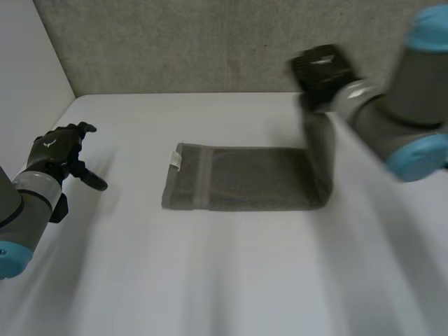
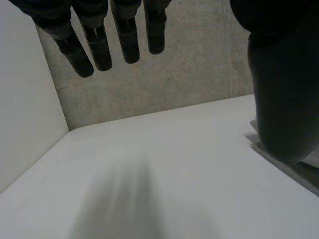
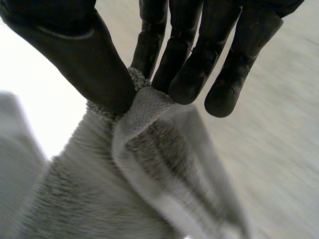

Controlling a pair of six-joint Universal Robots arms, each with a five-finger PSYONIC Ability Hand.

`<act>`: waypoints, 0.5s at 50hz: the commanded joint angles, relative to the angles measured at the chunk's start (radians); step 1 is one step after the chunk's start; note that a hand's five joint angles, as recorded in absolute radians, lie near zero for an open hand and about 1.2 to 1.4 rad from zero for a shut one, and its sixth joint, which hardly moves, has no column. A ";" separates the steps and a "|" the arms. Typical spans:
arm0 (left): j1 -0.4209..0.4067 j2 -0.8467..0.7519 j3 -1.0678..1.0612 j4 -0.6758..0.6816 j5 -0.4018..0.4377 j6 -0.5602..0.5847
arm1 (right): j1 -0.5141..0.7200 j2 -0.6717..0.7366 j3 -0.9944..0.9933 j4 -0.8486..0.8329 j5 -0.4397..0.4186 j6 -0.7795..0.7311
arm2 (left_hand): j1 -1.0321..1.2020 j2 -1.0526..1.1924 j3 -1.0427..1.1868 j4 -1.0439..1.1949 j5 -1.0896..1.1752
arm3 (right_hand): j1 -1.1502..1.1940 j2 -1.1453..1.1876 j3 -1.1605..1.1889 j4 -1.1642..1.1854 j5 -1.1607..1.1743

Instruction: Fold the towel.

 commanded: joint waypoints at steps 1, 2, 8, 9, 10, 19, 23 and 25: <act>0.002 -0.001 -0.012 0.006 0.000 0.000 | 0.224 0.190 -0.120 0.007 0.004 -0.003 | -0.078 -0.066 -0.060 -0.067 -0.216 | 0.184 0.078 0.069 0.063 0.106; 0.004 -0.001 -0.015 0.009 0.000 0.002 | 0.254 0.234 -0.141 0.010 0.004 -0.004 | -0.078 -0.066 -0.060 -0.067 -0.216 | 0.184 0.078 0.069 0.063 0.106; 0.004 -0.001 -0.023 0.023 0.000 0.002 | 0.282 0.291 -0.167 0.027 0.019 -0.001 | -0.081 -0.069 -0.063 -0.070 -0.219 | -1.037 -1.144 -1.153 -1.159 -1.116; 0.004 -0.001 -0.023 0.023 0.000 0.002 | 0.282 0.291 -0.167 0.027 0.019 -0.001 | -0.081 -0.069 -0.063 -0.070 -0.219 | -1.037 -1.144 -1.153 -1.159 -1.116; 0.002 -0.003 -0.023 0.028 0.000 0.002 | 0.281 0.288 -0.167 0.030 0.024 0.002 | -0.081 -0.069 -0.063 -0.070 -0.219 | -1.037 -1.144 -1.153 -1.159 -1.116; -0.010 -0.012 -0.029 0.034 0.000 0.003 | 0.145 0.124 0.028 0.119 0.053 0.010 | -0.081 -0.069 -0.063 -0.070 -0.219 | -1.037 -1.144 -1.153 -1.159 -1.116; -0.011 -0.007 -0.040 0.037 0.000 0.005 | 0.074 0.062 0.181 0.102 0.046 -0.001 | -0.078 -0.066 -0.060 -0.067 -0.216 | -1.037 -1.144 -1.153 -1.159 -1.116; -0.016 -0.004 -0.044 0.043 0.000 0.005 | 0.025 0.036 0.320 0.050 0.029 -0.015 | -0.078 -0.066 -0.060 -0.067 -0.216 | -1.037 -1.144 -1.153 -1.159 -1.116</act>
